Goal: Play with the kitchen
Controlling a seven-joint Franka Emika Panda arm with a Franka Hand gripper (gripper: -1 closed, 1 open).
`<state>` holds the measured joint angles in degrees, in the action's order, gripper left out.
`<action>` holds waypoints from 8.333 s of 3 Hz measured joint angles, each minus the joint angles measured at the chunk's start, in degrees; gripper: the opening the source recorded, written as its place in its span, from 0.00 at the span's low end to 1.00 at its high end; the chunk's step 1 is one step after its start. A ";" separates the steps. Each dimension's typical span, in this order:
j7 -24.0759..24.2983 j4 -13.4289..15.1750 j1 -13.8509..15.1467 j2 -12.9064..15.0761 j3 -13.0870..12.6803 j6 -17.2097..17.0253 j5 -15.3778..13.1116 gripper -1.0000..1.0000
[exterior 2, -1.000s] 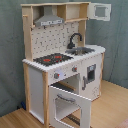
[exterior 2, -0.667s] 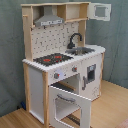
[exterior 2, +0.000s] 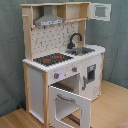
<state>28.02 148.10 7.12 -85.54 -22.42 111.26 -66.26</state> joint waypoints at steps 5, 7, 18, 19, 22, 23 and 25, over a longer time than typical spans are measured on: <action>2.44 1.03 0.33 1.22 12.09 14.15 -4.10 0.00; 1.24 0.80 0.39 1.67 20.26 23.48 -8.42 0.00; 0.19 -21.07 0.40 44.92 9.26 50.56 -11.24 0.00; -0.08 -24.92 0.40 48.83 6.89 50.56 -11.24 0.00; -1.16 -35.85 0.44 61.68 -0.78 50.44 -11.25 0.00; -2.47 -39.97 0.44 66.16 -2.48 49.95 -11.25 0.00; -5.70 -43.34 0.38 66.39 -7.56 46.90 -11.25 0.00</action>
<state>22.33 104.76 7.50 -19.15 -29.98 158.17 -77.51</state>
